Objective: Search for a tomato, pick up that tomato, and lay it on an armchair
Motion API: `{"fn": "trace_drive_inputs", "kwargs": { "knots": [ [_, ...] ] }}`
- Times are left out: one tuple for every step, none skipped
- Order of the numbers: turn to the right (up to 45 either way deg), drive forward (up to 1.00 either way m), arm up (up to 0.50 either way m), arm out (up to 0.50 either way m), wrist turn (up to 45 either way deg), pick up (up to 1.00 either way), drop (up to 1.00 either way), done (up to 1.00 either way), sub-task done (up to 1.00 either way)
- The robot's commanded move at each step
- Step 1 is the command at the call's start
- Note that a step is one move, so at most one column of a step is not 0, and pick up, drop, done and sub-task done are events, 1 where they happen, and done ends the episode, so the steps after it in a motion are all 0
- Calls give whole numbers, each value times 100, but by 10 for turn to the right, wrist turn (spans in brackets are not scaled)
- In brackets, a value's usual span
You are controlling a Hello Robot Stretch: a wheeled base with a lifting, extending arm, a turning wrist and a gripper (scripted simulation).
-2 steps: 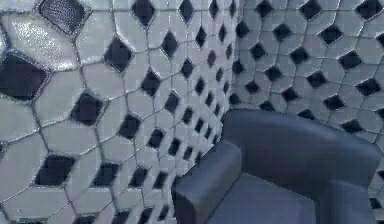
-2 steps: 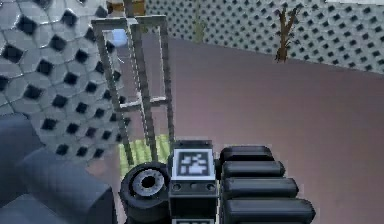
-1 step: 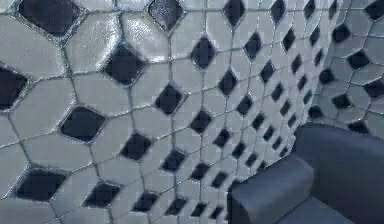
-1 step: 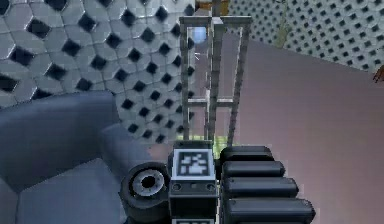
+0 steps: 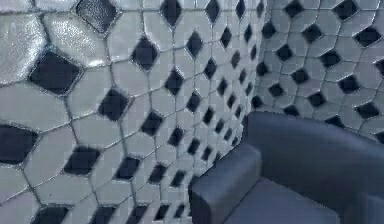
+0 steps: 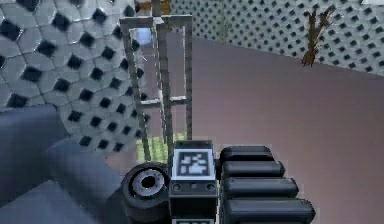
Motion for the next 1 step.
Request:
{"fn": "trace_drive_inputs", "kwargs": {
  "knots": [
    [450,0,0,0,0,0,0,0,0]
  ]
}}
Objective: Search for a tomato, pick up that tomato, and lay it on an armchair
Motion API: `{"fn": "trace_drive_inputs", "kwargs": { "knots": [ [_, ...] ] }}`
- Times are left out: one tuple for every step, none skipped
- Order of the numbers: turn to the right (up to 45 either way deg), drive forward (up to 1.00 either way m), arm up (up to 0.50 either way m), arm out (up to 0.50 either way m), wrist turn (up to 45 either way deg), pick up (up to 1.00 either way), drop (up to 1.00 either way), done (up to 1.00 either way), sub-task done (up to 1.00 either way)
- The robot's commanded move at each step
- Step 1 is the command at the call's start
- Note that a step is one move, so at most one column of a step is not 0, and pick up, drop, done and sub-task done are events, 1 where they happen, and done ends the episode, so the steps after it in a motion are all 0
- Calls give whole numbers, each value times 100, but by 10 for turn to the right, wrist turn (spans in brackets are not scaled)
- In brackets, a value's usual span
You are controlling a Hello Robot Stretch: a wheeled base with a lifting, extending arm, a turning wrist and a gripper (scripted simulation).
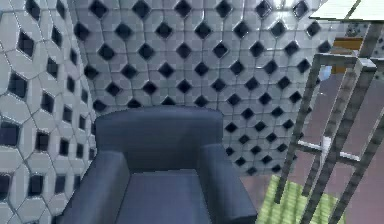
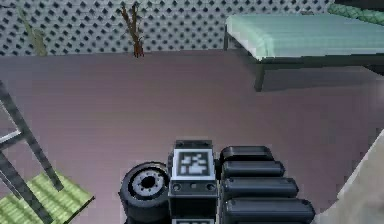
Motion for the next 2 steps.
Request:
{"fn": "trace_drive_inputs", "kwargs": {
  "knots": [
    [30,0,0,0,0,0,0,0,0],
    [0,30,0,0,0,0,0,0,0]
  ]
}}
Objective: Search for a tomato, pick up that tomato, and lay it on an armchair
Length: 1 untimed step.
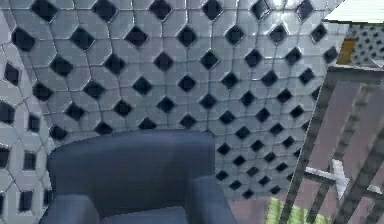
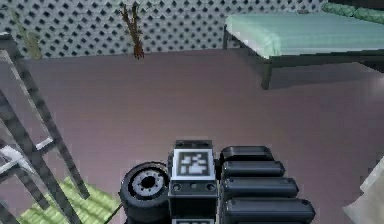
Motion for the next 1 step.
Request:
{"fn": "trace_drive_inputs", "kwargs": {
  "knots": [
    [-450,0,0,0,0,0,0,0,0]
  ]
}}
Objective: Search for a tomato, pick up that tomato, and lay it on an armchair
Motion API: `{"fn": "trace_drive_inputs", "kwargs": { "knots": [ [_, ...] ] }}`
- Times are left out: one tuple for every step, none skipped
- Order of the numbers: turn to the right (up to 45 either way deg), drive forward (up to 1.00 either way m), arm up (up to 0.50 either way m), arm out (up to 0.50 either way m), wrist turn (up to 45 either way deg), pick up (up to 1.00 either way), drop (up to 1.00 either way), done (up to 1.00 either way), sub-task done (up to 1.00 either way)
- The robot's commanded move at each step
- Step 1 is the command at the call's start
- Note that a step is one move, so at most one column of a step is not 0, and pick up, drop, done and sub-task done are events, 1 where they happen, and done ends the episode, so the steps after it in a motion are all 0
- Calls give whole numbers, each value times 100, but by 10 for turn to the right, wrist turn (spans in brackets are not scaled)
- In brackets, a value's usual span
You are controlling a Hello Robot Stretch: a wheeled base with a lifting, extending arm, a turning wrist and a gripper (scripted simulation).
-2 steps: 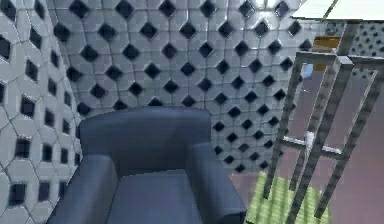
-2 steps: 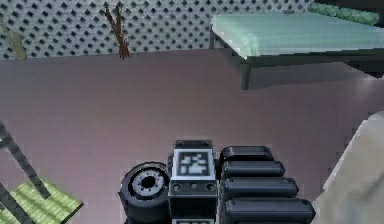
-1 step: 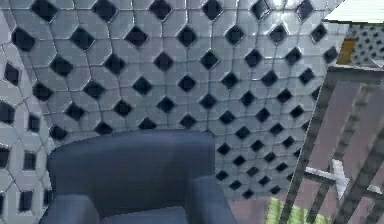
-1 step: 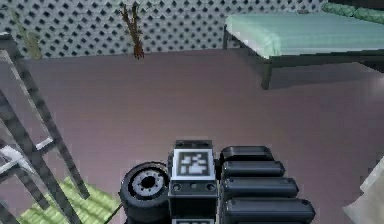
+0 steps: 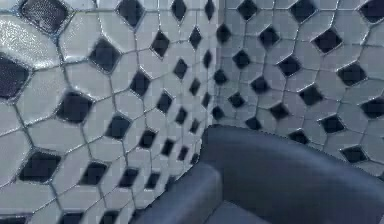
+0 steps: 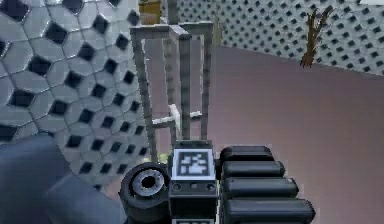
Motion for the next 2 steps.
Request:
{"fn": "trace_drive_inputs", "kwargs": {
  "knots": [
    [-450,0,0,0,0,0,0,0,0],
    [-210,0,0,0,0,0,0,0,0]
  ]
}}
